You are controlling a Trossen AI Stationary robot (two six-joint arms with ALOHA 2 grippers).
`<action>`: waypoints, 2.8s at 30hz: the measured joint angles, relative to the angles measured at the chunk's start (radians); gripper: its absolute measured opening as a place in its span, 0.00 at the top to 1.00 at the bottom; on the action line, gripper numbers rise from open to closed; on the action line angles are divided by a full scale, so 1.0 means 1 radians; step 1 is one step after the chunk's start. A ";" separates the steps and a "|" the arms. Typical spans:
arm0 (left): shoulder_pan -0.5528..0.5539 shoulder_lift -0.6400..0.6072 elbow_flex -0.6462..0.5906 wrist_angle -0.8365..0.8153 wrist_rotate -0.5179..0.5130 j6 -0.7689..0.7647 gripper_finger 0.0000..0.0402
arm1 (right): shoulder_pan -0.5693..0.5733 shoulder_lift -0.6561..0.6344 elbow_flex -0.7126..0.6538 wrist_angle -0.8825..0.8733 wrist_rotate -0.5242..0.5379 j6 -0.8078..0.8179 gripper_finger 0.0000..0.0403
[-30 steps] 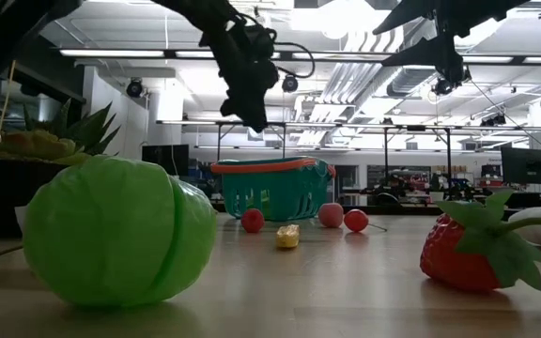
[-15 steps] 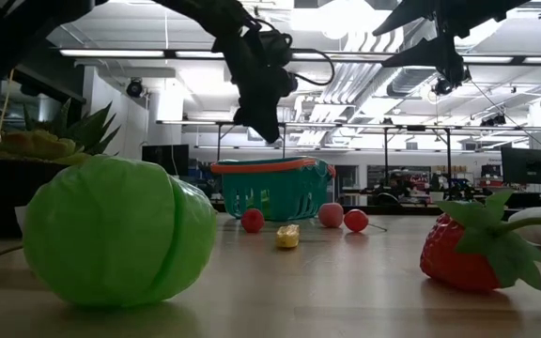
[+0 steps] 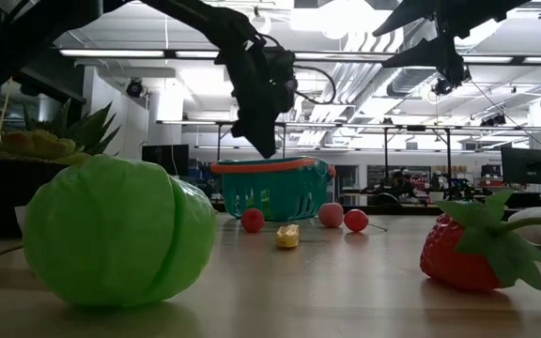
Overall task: Pick and placing Produce into tupperware
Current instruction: Put the left black cherry in the green basket, then put the black cherry in the green basket
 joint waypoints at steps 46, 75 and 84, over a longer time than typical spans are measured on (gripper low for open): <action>0.002 -0.011 0.075 -0.068 0.120 -0.033 0.79 | 0.001 0.000 0.000 0.001 -0.008 0.005 0.44; 0.007 -0.065 0.406 -0.294 0.257 -0.122 0.99 | 0.022 -0.039 0.050 0.181 -0.180 -0.161 0.80; -0.031 -0.286 0.406 -0.403 0.240 -0.167 1.00 | 0.022 -0.104 0.118 0.181 -0.254 -0.256 0.98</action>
